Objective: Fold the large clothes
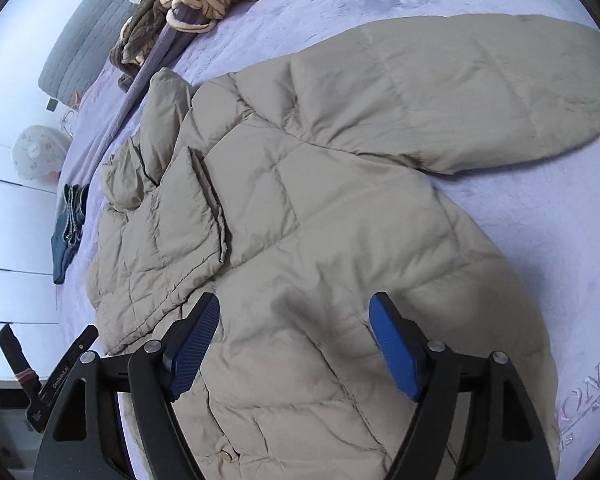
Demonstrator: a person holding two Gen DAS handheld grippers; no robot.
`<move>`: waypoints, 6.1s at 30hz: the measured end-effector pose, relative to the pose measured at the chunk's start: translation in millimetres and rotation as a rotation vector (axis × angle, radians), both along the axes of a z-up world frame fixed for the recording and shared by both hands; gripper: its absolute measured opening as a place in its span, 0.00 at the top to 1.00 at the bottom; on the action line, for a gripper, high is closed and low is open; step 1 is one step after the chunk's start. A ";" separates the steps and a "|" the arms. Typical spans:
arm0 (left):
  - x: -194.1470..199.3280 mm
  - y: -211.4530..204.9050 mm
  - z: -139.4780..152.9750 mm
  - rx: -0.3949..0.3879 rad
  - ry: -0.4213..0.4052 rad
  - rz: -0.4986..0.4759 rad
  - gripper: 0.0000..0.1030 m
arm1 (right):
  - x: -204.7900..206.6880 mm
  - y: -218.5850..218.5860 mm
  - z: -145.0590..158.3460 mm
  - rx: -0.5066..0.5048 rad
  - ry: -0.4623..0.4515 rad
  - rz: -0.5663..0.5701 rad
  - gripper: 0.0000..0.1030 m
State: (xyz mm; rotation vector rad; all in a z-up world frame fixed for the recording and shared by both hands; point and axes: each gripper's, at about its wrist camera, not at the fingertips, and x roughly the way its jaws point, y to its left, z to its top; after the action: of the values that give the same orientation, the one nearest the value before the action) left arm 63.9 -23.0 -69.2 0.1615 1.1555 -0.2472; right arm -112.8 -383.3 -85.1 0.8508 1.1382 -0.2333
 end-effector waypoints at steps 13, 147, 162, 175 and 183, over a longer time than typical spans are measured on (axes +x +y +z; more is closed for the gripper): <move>-47.3 -87.2 -13.3 0.037 0.100 -0.126 0.00 | -83.2 -106.1 -17.7 0.080 -0.072 -0.264 0.00; 45.9 47.8 -37.2 -0.215 0.070 0.106 0.89 | 66.1 -46.7 -23.3 0.081 0.069 0.149 0.40; 68.3 -17.9 -61.3 -0.059 0.063 0.009 0.89 | 154.5 -54.2 -1.4 -0.283 -0.025 0.208 0.83; 78.9 -13.4 -75.2 -0.072 0.092 0.053 0.89 | 112.3 -86.3 -25.5 -0.346 0.071 0.113 0.79; 51.9 5.2 -45.2 -0.043 0.075 0.042 0.89 | 60.4 -96.1 -10.6 -0.256 0.108 0.065 0.53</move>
State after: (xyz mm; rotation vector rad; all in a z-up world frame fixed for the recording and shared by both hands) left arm 115.8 -17.8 -114.4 0.0908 1.2254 -0.2423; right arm -52.4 -479.4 -95.7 0.5796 1.2052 -0.3663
